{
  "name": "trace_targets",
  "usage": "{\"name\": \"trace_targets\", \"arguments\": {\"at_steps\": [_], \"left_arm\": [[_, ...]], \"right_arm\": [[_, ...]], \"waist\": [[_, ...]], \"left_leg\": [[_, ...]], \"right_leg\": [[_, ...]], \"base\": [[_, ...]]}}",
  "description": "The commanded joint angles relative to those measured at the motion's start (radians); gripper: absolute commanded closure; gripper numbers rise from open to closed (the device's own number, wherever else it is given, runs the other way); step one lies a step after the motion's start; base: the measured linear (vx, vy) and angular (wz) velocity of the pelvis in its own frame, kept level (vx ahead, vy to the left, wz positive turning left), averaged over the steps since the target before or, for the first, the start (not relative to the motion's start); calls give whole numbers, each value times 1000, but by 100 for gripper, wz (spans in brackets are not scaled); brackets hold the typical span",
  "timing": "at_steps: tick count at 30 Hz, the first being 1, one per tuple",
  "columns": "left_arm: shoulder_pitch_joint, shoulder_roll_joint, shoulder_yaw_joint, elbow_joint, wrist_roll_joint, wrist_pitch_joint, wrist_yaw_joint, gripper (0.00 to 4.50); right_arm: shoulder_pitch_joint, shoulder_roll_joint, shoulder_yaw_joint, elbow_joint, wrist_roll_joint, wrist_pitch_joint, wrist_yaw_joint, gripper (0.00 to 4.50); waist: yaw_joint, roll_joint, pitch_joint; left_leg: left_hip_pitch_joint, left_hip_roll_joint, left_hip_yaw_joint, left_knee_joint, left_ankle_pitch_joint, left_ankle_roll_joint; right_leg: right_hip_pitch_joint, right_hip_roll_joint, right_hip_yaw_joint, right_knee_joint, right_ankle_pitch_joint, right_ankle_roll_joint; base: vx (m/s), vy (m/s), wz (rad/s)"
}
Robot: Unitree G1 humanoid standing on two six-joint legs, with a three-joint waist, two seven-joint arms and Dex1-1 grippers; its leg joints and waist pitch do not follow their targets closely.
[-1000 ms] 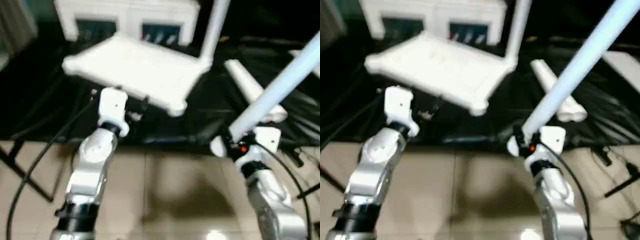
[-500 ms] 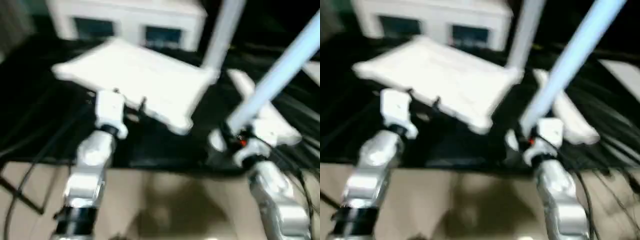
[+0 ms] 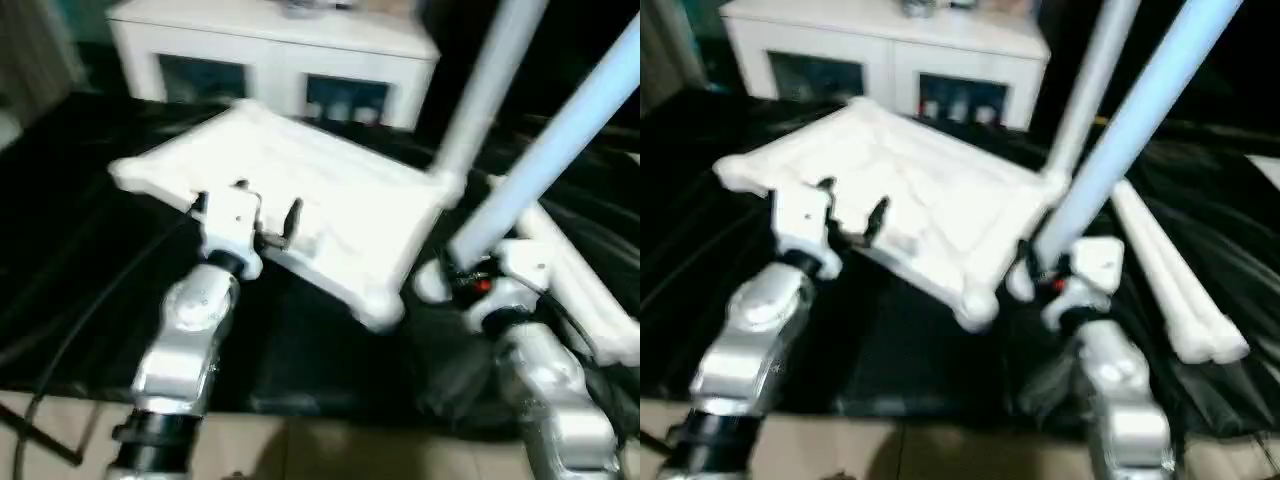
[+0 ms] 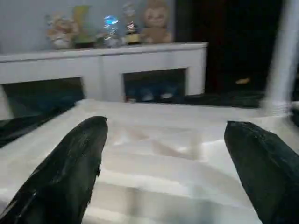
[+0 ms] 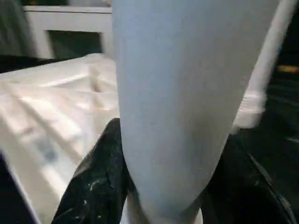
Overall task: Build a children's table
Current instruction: Move to table
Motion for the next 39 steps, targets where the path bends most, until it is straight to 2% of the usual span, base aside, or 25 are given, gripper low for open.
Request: {"name": "trace_targets", "arguments": {"at_steps": [1, 2, 3, 4, 5, 6, 7, 8, 9, 11, 12, 13, 14, 15, 16, 17, 18, 19, 20, 22, 24, 25, 28, 31, 39], "left_arm": [[-15, -18, -34, 5, 8, -4, -10, 0], [-17, -16, -39, 7, 7, -6, -9, 0], [-17, -16, -39, 7, 7, -6, -9, 0], [-19, -14, -43, 9, 5, -6, -11, 0], [-21, -12, -47, 12, 3, -7, -15, 0], [-22, -11, -48, 13, 3, -7, -17, 0], [-23, -10, -49, 14, 3, -7, -19, 0], [-23, -8, -50, 15, 3, -9, -23, 0], [-25, -7, -50, 18, 4, -11, -27, 0], [-26, -4, -56, 22, -11, -15, -59, 0], [-25, 2, -66, 23, -22, -19, -87, 0], [-24, 11, -77, 25, -33, -26, -121, 0], [-20, 40, -108, 33, -84, -48, -245, 0], [-19, 53, -119, 36, -110, -55, -303, 0], [-21, 75, -130, 39, -148, -52, -386, 0], [-37, 114, -147, 52, -184, -31, -491, 0], [-40, 121, -150, 55, -187, -28, -506, 0], [-62, 156, -171, 79, -182, -34, -572, 0], [-86, 182, -183, 105, -177, -31, -620, 0], [-189, 243, -224, 226, -121, -78, -743, 0], [-232, 267, -249, 274, -106, -99, -809, 0], [-254, 281, -265, 296, -102, -105, -853, 0], [-352, 334, -336, 401, -56, -124, -1008, 0], [-417, 365, -384, 457, -44, -104, -1112, 0], [-467, 373, -480, 495, -2, -155, -1284, 18]], "right_arm": [[5, -19, -43, -13, -3, -9, -11, 266], [6, -17, -46, -14, -4, -10, -11, 266], [6, -17, -46, -14, -4, -10, -11, 266], [9, -16, -48, -16, -5, -11, -11, 266], [14, -14, -51, -21, -5, -12, -13, 266], [17, -14, -53, -22, -6, -12, -15, 266], [17, -13, -54, -22, -7, -13, -16, 266], [20, -12, -55, -23, -7, -14, -17, 266], [21, -13, -53, -22, -7, -16, -19, 266], [24, -15, -55, -22, -6, -17, -21, 266], [26, -17, -56, -23, -4, -17, -19, 266], [27, -21, -58, -25, 0, -15, -11, 266], [36, -43, -60, -36, 23, -6, 30, 266], [39, -53, -60, -41, 35, -1, 51, 266], [47, -76, -55, -55, 49, 5, 91, 266], [61, -111, -51, -74, 70, 17, 148, 266], [64, -116, -51, -77, 73, 19, 156, 266], [74, -145, -53, -90, 91, 35, 195, 266], [82, -169, -55, -99, 105, 46, 226, 266], [100, -239, -55, -115, 126, 70, 307, 266], [104, -262, -53, -122, 135, 80, 338, 266], [106, -273, -51, -125, 142, 84, 356, 266], [115, -328, -36, -140, 160, 102, 416, 266], [126, -366, -29, -152, 168, 115, 455, 266], [151, -413, -20, -171, 172, 139, 507, 266]], "waist": [[-41, 40, -77], [-50, 23, -75], [-52, 19, -77], [-61, -6, -75], [-53, -46, -70], [4, -73, -81], [4, -73, -81], [14, -60, -73], [18, -45, -68], [15, -26, -56], [7, 28, -48], [7, 28, -48], [-50, 75, -62], [-52, 72, -75], [-46, 68, -86], [-35, 52, -95], [-30, 36, -104], [-23, -2, -103], [-2, -12, -87], [1, -4, -86], [-11, 18, -72], [-11, 18, -72], [-23, 17, -52], [-22, 14, -50], [-16, 11, -59]], "left_leg": [[151, 161, -142, -122, -225, 274], [138, 145, -103, -119, -91, 399], [137, 135, -91, -120, -48, 422], [121, 110, -52, -121, 2, 420], [62, 36, 10, -97, -101, 332], [-30, -60, 44, 60, -177, 233], [-30, -60, 44, 60, -177, 233], [-81, -23, -2, 122, -51, 88], [-92, -11, -9, 121, -21, 55], [-90, 15, -9, 81, 53, 17], [-44, 48, 7, -55, 93, 60], [-44, 48, 7, -55, 93, 60], [59, 152, -99, -128, -154, 126], [84, 164, -122, -117, -117, 185], [92, 157, -117, -69, 171, 302], [88, 153, -109, -24, 656, 384], [81, 136, -101, -1, 873, 381], [10, 51, -55, 22, 900, 291], [-37, -2, -7, -4, 566, 214], [-45, 21, -2, -45, 213, 147], [-28, 55, -3, -80, 3, 106], [-28, 55, -3, -80, 3, 106], [-18, 78, 15, -107, -270, 36], [-9, 81, 29, -110, -331, -7], [-23, 91, 46, -108, -203, 15]], "right_leg": [[-116, -30, -1, 42, -46, 51], [-156, -41, 3, 60, 42, 105], [-164, -42, 3, 57, 66, 110], [-163, -60, 24, 5, 147, 80], [-87, -99, 80, -99, 150, 45], [50, -207, 216, -188, -144, -10], [50, -207, 216, -188, -144, -10], [92, -229, 210, -180, -202, -198], [96, -229, 199, -180, -174, -238], [75, -193, 136, -200, -163, -302], [52, -105, 49, -203, -257, -232], [52, -105, 49, -203, -257, -232], [-50, -15, -1, -31, -100, -81], [-69, -28, 7, -9, -53, -51], [-112, -46, 24, 5, 68, 16], [-140, -79, 58, -15, 226, 80], [-143, -100, 83, -40, 326, 108], [-104, -126, 119, -71, 555, 106], [-66, -122, 112, -96, 577, 72], [-32, -129, 108, -96, 456, -17], [-38, -119, 87, -111, 213, -139], [-38, -119, 87, -111, 213, -139], [-48, -123, 82, -137, -74, -171], [-57, -133, 89, -151, -202, -140], [-53, -138, 89, -138, -53, -171]], "base": [[217, 66, 5], [188, 48, 3], [175, 9, 1], [255, -13, 0], [163, -34, -2], [178, -76, 9], [187, -77, 6], [187, -77, 6], [180, -19, -8], [165, 23, -4], [157, 59, 11], [174, 120, 8], [174, 120, 8], [172, 120, 4], [146, 80, 12], [146, 80, 12], [48, 65, 2], [0, 0, 0], [0, 0, 0], [0, 0, 0], [0, 0, 0], [-54, -10, 0], [-37, -5, 1], [-40, 1, 3], [0, 0, 0]]}}
